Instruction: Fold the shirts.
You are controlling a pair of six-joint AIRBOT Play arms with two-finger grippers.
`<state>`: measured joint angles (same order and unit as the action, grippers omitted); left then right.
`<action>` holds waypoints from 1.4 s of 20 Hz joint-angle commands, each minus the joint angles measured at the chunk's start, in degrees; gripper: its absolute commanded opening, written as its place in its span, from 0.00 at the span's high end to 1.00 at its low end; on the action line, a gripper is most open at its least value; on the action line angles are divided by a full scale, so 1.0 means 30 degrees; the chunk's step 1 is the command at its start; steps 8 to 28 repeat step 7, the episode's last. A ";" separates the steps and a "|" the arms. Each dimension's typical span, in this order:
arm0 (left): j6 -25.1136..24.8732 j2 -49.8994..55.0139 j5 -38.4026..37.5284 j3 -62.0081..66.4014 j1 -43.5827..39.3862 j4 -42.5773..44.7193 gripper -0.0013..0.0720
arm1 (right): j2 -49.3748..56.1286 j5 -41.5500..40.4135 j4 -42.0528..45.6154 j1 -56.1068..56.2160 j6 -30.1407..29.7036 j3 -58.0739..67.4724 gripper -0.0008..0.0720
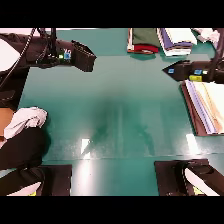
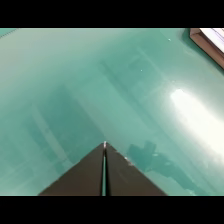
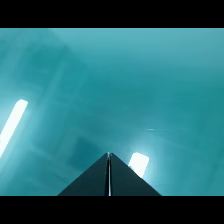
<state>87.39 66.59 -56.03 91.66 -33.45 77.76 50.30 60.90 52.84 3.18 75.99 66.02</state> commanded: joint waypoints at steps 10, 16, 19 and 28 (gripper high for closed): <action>0.0007 0.0000 0.0022 0.0000 -0.0007 0.0007 0.95 | 0.0015 -0.0168 -0.0109 0.1450 0.0015 0.0022 0.96; 0.0007 0.0000 0.0022 0.0000 -0.0007 0.0007 0.95 | 0.0015 -0.0168 -0.0109 0.1450 0.0015 0.0022 0.96; 0.0007 0.0000 0.0022 0.0000 -0.0007 0.0007 0.95 | 0.0015 -0.0168 -0.0109 0.1450 0.0015 0.0022 0.96; 0.0007 0.0000 0.0022 0.0000 -0.0007 0.0007 0.95 | 0.0015 -0.0168 -0.0109 0.1450 0.0015 0.0022 0.96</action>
